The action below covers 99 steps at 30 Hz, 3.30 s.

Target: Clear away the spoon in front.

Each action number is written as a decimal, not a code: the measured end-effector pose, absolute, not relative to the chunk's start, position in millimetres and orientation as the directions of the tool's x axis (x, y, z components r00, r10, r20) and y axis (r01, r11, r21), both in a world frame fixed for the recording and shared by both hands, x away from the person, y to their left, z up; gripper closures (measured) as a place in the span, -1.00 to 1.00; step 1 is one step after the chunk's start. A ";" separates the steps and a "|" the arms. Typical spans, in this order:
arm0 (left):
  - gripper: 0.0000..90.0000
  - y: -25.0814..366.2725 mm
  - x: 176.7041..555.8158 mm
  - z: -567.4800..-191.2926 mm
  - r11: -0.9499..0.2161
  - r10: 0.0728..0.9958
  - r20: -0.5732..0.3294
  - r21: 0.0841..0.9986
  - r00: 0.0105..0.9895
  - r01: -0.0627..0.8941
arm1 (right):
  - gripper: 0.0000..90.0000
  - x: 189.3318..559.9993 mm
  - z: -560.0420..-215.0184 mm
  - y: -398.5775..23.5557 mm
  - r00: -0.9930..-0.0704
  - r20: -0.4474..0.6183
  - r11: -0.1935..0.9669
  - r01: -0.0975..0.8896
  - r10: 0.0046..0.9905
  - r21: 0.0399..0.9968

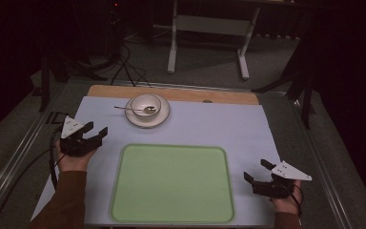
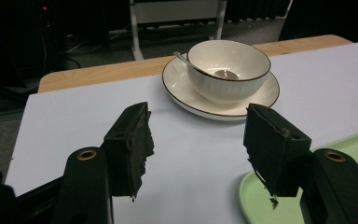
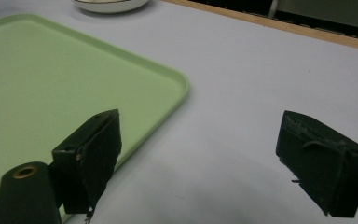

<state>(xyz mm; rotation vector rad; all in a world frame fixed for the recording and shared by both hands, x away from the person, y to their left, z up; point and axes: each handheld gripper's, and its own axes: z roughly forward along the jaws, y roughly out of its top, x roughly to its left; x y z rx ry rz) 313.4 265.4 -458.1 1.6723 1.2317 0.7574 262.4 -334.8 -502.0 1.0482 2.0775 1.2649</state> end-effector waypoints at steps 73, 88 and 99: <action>0.05 256.4 435.9 -466.6 -0.020 0.921 -0.193 0.845 0.338 0.535 | -0.69 264.6 -503.4 -333.9 -0.595 -0.023 0.294 0.363 0.803 0.884; 0.89 245.9 431.0 -467.9 -0.072 0.858 -0.214 0.849 0.467 0.523 | -0.69 264.7 -503.5 -332.8 -0.596 -0.033 0.307 0.364 0.802 0.880; 0.98 239.4 423.8 -460.2 -0.107 0.857 -0.164 0.870 0.489 0.481 | -0.69 264.7 -503.6 -332.7 -0.597 -0.033 0.307 0.365 0.802 0.879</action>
